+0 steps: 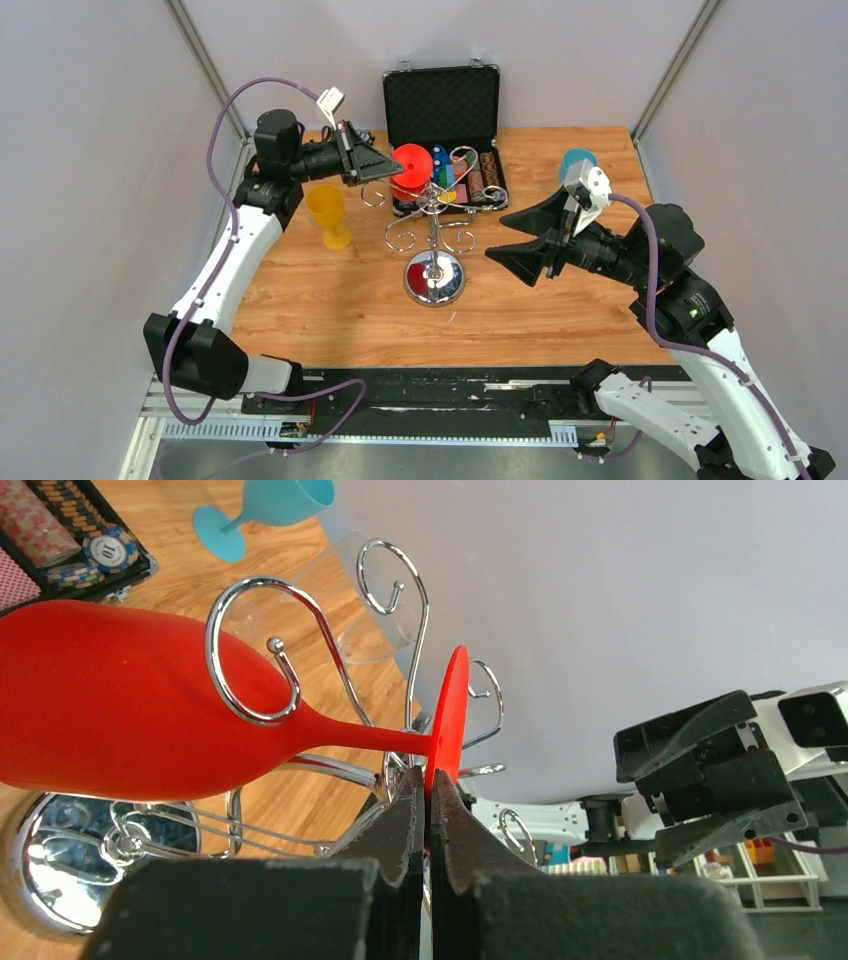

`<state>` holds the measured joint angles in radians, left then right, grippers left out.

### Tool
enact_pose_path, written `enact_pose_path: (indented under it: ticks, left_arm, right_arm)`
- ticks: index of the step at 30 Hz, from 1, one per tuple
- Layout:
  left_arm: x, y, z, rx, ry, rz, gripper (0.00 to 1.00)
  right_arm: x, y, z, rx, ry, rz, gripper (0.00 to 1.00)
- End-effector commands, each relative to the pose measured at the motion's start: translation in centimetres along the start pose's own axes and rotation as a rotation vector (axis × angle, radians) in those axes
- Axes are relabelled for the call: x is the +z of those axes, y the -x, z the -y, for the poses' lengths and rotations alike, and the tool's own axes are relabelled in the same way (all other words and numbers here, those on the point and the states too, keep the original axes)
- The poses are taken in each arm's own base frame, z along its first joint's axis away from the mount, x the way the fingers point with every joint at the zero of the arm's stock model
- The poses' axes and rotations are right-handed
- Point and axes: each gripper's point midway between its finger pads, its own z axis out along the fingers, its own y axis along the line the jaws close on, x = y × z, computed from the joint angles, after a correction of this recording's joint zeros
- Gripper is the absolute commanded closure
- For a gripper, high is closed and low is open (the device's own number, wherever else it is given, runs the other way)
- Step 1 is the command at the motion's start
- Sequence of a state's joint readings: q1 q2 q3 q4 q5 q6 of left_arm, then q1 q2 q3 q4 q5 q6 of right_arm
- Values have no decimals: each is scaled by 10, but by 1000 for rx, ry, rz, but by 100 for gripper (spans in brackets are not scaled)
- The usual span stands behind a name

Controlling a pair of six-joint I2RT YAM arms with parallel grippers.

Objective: Take the wine glass off the wine glass rack
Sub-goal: Pick up the wine glass from the wine rack.

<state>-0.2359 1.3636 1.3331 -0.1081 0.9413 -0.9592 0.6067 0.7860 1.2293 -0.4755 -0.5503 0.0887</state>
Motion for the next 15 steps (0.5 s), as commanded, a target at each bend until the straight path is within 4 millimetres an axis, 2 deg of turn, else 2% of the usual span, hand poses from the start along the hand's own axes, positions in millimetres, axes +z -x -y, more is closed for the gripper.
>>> enact_pose_path:
  ticks: [1, 9, 15]
  left_arm:
    - [-13, -6, 23, 94, -16, 8, 100]
    - [-29, -5, 22, 161, 67, 33, 100]
    - [-39, 5, 19, 189, 86, 60, 100]
  right_arm:
    - [-2, 18, -7, 3, 16, 35, 38]
    - [0, 23, -8, 26, 20, 36, 37]
    - [3, 23, -7, 37, 22, 32, 37]
